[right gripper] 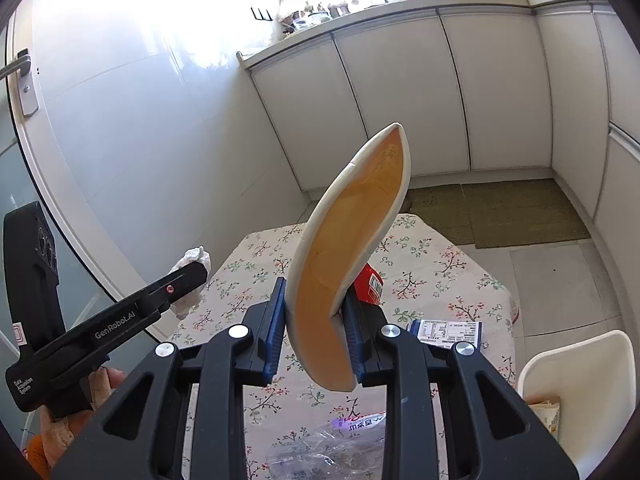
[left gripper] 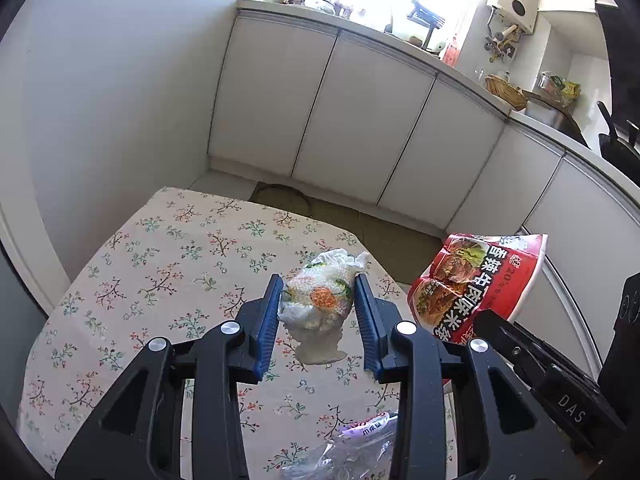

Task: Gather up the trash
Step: 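Carry the packet and tissue over the white bin and open both grippers, then move both tools back over the table toward the water bottle, then grasp the clear plastic water bottle with the left gripper and lift it, then grasp the blue-and-white box with the right gripper while the left gripper holds the bottle, then carry the bottle and box over the white bin and open both grippers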

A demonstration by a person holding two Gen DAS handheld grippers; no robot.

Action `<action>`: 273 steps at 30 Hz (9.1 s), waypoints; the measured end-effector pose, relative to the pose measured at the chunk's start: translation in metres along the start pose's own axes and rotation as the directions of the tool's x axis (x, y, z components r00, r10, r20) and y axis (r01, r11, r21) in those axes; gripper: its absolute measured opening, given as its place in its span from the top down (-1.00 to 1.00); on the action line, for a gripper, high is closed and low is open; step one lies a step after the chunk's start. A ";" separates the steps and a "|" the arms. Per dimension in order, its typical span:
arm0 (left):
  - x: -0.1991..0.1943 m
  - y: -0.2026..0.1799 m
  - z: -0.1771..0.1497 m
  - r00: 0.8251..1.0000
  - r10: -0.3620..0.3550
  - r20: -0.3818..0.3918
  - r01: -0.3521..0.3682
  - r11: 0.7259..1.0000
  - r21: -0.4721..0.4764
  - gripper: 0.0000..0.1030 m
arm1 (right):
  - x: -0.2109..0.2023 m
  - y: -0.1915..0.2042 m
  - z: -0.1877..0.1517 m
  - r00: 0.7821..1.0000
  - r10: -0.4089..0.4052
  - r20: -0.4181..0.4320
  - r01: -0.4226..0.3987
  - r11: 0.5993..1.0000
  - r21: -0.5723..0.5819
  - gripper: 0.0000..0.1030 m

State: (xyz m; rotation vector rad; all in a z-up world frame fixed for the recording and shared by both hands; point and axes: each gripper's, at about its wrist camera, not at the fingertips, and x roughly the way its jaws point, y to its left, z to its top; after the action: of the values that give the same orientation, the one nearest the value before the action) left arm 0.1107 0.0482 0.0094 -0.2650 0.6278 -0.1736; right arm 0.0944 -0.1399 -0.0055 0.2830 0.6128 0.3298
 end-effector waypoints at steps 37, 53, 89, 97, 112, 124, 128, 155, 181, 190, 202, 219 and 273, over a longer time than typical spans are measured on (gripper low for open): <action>0.026 -0.129 -0.034 0.981 -0.186 -0.048 0.191 0.969 0.155 0.33 | -0.089 -0.117 -0.004 0.935 -0.353 0.043 0.348 0.933 0.093 0.46; 0.043 -0.219 -0.076 0.939 -0.301 -0.167 0.337 0.903 0.267 0.31 | -0.145 -0.196 -0.014 0.873 -0.488 0.014 0.464 0.838 0.288 -0.23; 0.052 -0.207 -0.077 0.971 -0.161 -0.175 0.205 0.941 0.271 -0.83 | -0.153 -0.169 -0.028 0.577 -0.809 0.111 0.797 0.588 0.136 -0.87; 0.053 -0.179 -0.076 0.972 -0.086 -0.220 0.151 0.943 0.297 -0.85 | -0.131 -0.148 -0.031 0.618 -0.780 0.096 0.777 0.625 0.073 -0.87; 0.097 -0.084 -0.102 0.812 0.156 -0.563 0.133 0.889 0.439 -0.85 | -0.090 -0.100 -0.044 0.700 -0.711 0.058 0.714 0.699 -0.049 -0.87; 0.139 -0.081 -0.168 0.676 0.239 -0.697 0.320 0.756 0.571 -0.85 | -0.058 -0.105 -0.051 0.724 -0.687 -0.053 0.683 0.726 -0.080 -0.87; 0.146 -0.085 -0.166 0.648 0.188 -0.739 0.381 0.759 0.527 -0.52 | -0.054 -0.113 -0.051 0.722 -0.688 -0.080 0.685 0.726 -0.067 -0.87; 0.129 -0.008 -0.107 0.623 -0.110 -0.774 0.323 0.938 0.127 0.31 | 0.091 -0.089 -0.040 0.801 -0.508 -0.317 0.376 0.838 -0.396 -0.87; 0.079 0.040 -0.039 0.759 -0.279 -0.588 0.301 0.951 -0.063 0.66 | 0.194 -0.100 -0.055 0.740 -0.323 -0.590 -0.109 0.808 -0.580 -0.62; 0.066 0.079 -0.016 0.846 -0.245 -0.473 0.198 0.969 -0.147 0.66 | 0.201 -0.069 -0.044 0.795 -0.262 -0.547 -0.007 0.898 -0.440 0.46; 0.032 0.108 0.005 0.915 -0.197 -0.352 0.134 0.971 -0.197 0.66 | 0.174 -0.017 -0.014 0.877 -0.045 -0.479 -0.026 0.990 -0.141 0.73; -0.027 0.137 0.033 0.996 -0.009 -0.090 -0.008 0.981 -0.193 0.66 | 0.129 0.097 0.006 0.970 0.043 -0.240 -0.094 0.974 -0.205 0.74; 0.000 -0.196 -0.026 0.899 -0.438 -0.027 0.433 0.874 0.222 0.66 | -0.157 -0.167 -0.009 0.874 -0.482 0.066 0.461 0.864 0.204 0.20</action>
State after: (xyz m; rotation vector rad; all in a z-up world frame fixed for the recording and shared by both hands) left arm 0.0798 -0.1437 0.0473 -0.1879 0.5107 -0.6732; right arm 0.0042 -0.3506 0.0094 0.3146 0.5783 -0.2197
